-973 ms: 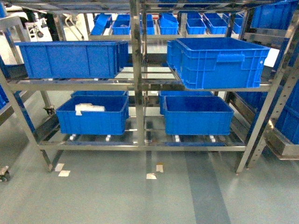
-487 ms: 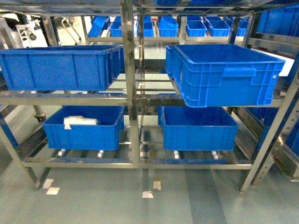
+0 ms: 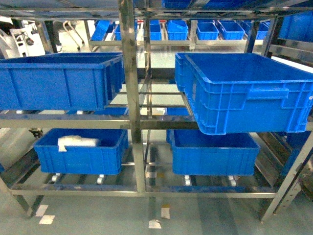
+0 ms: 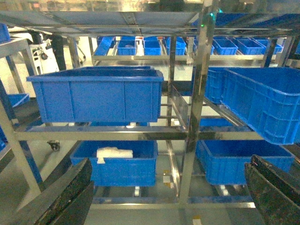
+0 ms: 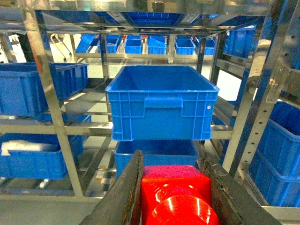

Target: Pick red block from blue box to shelf

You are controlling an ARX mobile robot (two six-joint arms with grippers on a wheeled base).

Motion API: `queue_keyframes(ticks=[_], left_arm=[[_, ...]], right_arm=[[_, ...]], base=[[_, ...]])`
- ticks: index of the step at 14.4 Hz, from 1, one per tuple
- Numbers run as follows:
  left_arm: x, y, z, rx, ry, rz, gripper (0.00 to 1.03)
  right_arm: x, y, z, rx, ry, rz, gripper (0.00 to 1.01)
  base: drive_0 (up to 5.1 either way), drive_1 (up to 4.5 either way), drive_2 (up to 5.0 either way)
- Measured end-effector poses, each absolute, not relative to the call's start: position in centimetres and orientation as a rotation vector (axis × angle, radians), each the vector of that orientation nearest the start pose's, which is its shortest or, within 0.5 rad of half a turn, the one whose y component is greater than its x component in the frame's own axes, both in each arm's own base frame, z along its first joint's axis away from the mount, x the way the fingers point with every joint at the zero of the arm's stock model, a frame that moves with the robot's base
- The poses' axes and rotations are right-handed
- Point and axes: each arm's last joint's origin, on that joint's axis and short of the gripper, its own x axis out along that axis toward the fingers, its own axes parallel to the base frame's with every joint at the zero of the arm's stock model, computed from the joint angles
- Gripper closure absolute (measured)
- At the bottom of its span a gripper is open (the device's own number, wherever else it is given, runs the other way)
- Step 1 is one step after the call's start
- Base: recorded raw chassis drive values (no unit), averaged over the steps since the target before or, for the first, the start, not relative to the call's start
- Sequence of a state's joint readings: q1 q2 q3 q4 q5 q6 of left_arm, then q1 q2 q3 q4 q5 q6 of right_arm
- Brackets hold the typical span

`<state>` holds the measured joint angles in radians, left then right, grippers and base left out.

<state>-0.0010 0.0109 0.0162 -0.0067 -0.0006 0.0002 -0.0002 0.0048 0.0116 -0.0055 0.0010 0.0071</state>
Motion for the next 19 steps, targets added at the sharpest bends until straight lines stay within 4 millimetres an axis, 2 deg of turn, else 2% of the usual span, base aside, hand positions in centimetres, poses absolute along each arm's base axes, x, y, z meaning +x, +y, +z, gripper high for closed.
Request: queue_keyframes(ticks=[14,19], left_arm=[[9.74,-0.01,16.78,0.000,-0.001,0.000,0.05],[9.74,0.00,16.78,0.000,-0.001,0.000,0.05]], right_arm=[[9.73,-0.01,16.64,0.007,0.000,-0.002,0.73],[9.73,0.00,16.66,0.007,-0.002,-0.001,0.73]], base=[[0.0,4.24,-4.2],[0.0,0.00,0.0]])
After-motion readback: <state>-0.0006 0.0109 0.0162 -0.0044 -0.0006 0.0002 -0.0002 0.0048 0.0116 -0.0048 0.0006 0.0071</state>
